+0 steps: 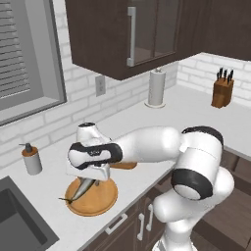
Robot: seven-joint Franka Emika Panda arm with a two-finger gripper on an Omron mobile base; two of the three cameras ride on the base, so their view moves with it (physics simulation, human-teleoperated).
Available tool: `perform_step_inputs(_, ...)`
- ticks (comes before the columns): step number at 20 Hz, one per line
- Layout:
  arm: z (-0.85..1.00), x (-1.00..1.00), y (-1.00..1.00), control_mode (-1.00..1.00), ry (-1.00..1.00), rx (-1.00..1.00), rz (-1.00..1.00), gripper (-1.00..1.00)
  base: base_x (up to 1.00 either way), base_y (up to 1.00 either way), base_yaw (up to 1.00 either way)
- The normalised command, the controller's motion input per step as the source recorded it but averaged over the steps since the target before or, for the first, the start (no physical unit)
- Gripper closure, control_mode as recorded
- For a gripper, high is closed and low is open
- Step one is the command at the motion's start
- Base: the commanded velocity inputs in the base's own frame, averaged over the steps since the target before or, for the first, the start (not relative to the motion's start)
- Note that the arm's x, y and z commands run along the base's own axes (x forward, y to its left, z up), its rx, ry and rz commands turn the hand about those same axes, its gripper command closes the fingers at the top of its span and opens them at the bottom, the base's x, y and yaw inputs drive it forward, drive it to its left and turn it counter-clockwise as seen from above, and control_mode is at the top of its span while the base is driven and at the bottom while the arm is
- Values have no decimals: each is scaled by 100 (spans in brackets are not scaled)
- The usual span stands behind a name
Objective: Pick up the knife from the drawer and place it on the cutting board. Then place the meat from the plate to the cutting board.
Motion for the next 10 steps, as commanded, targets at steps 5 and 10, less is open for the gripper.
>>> perform_step_inputs(5,62,-24,-5,-100,-16,-1,16,100,0,0,0)
perform_step_inputs(10,32,-18,-12,-100,-13,-7,22,100,0,0,0)
